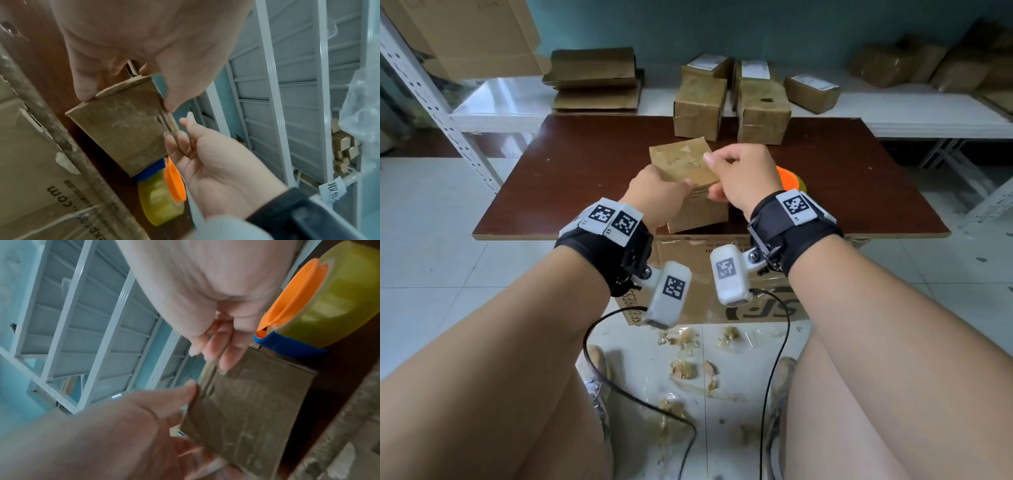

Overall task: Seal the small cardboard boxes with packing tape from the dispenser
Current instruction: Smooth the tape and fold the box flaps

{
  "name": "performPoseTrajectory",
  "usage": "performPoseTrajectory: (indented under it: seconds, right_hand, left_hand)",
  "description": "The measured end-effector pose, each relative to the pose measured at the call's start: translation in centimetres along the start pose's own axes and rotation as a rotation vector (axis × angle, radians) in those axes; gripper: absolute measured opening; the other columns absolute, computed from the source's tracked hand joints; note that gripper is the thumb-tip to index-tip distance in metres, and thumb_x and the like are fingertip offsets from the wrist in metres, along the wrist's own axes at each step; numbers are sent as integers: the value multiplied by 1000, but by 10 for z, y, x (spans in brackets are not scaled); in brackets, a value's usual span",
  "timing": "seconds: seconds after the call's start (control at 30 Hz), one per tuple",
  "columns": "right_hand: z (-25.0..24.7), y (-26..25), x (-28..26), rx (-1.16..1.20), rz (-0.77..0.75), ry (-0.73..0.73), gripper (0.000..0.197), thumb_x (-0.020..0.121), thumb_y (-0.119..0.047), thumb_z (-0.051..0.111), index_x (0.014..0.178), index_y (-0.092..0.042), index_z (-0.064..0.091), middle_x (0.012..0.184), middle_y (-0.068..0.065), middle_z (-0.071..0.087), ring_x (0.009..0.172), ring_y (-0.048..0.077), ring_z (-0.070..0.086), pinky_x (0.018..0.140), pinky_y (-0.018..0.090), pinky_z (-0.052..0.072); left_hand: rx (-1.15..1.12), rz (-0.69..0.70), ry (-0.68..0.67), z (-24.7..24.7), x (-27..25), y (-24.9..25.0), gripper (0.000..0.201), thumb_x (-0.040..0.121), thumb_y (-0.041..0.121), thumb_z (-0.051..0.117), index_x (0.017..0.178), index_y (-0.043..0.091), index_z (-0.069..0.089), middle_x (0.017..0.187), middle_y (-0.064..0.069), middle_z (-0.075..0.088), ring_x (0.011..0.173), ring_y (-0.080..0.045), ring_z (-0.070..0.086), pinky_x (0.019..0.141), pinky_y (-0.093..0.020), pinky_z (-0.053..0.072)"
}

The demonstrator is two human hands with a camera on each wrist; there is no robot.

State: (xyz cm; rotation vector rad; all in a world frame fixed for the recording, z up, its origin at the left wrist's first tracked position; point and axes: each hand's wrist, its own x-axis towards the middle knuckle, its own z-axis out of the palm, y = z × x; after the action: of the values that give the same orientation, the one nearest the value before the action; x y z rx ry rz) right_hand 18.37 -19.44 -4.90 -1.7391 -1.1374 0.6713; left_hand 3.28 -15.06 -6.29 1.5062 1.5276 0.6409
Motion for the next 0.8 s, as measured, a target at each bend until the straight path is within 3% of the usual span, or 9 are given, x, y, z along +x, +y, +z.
performPoseTrajectory:
  seconds: [0.13,0.23,0.3,0.37,0.43,0.5,0.6,0.7,0.8]
  right_hand:
    - [5,7,4,-166,-64,-47,16,96,-35,75,100,-20,79,72,-14,60,66,11,63,73,34,58]
    - [-8,10,12,-444,-103,185,32,94,-52,70,117,-31,70,109,-4,66,107,22,63,93,40,51]
    - [-18,17,14,-606,18,173,60,89,-68,66,134,-29,58,132,3,61,125,31,57,104,48,42]
    - [-22,30,13,-715,104,45,80,82,-81,64,138,-25,50,118,1,67,117,35,61,99,48,37]
    - [-27,42,15,-813,78,-26,75,80,-82,66,130,-29,50,86,-4,65,94,32,62,91,45,35]
    - [-32,47,21,-854,62,-28,53,85,-73,70,106,-29,49,74,-4,53,87,31,57,86,42,36]
    - [-40,51,29,-817,97,-17,55,88,-61,73,71,-19,42,67,0,46,75,32,54,68,36,36]
    - [-50,52,32,-644,107,21,53,93,-45,74,63,-18,39,61,2,39,62,28,43,52,35,25]
    - [-59,42,29,-79,119,98,39,92,-30,79,65,-17,56,69,4,62,70,28,64,63,37,50]
  left_hand:
    - [118,30,83,-3,-2,-2,51,98,49,66,132,13,55,130,-10,64,111,-31,68,94,-48,59]
    - [127,50,106,-6,-1,-2,51,102,43,63,141,13,51,136,-10,60,114,-30,65,98,-49,58]
    - [110,65,127,-9,2,-2,54,103,42,60,147,12,49,138,-8,59,114,-27,64,97,-44,57]
    - [102,107,160,-12,-1,0,60,103,48,57,149,11,48,140,-6,57,114,-23,62,94,-40,53]
    - [100,134,183,-14,-3,0,63,102,52,55,149,12,48,142,-6,56,115,-24,61,95,-40,52]
    - [99,148,182,-15,-4,0,64,101,52,56,150,13,48,144,-7,56,118,-25,61,97,-41,53]
    - [83,138,173,-16,-6,0,63,97,51,57,149,15,50,145,-6,55,128,-27,55,104,-42,49]
    - [89,174,199,-16,-14,2,52,98,39,55,146,20,54,143,-3,53,148,-29,29,109,-44,40]
    - [-20,295,261,-16,-20,7,41,100,33,56,139,22,62,136,8,56,151,-24,29,117,-41,37]
